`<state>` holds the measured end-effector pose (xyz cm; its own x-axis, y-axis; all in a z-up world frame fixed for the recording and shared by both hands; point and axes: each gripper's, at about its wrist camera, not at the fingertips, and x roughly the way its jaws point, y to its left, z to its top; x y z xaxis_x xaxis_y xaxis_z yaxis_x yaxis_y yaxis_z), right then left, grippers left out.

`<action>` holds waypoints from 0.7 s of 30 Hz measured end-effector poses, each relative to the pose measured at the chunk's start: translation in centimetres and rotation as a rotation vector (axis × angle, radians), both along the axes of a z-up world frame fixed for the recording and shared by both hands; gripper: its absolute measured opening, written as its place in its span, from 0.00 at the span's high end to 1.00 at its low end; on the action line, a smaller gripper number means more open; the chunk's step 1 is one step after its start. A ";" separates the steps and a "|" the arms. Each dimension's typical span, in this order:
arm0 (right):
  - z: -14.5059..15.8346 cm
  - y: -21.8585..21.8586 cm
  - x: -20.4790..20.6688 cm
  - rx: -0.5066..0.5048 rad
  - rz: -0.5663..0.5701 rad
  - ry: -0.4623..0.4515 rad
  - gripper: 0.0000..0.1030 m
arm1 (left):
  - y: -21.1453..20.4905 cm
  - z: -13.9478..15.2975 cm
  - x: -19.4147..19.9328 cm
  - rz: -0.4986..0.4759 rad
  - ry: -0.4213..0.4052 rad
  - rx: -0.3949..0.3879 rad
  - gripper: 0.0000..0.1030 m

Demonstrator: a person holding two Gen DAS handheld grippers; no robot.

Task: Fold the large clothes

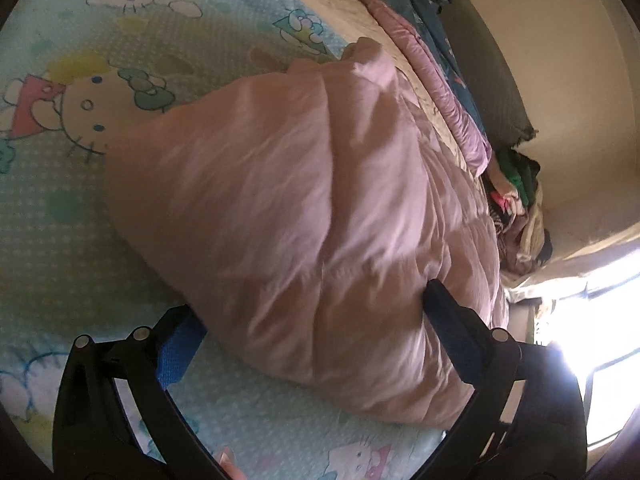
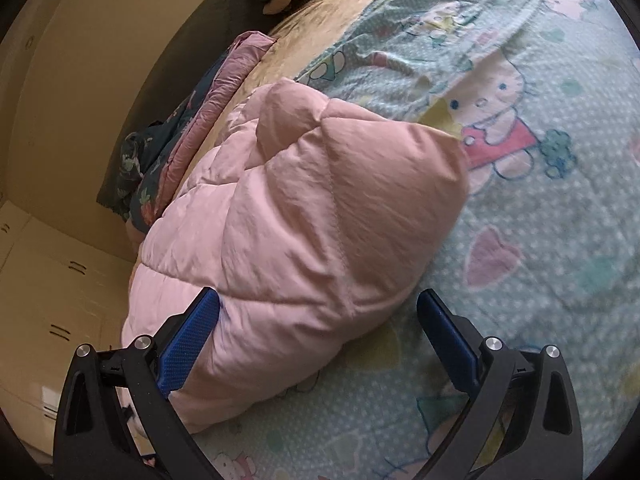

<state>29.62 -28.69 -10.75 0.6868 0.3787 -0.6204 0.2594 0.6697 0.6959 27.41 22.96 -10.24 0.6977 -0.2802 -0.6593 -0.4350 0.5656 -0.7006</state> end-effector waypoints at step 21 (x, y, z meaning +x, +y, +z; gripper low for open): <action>-1.1 1.4 5.5 -0.027 0.068 -0.038 0.04 | -0.8 -1.1 2.5 0.045 -0.056 0.046 0.08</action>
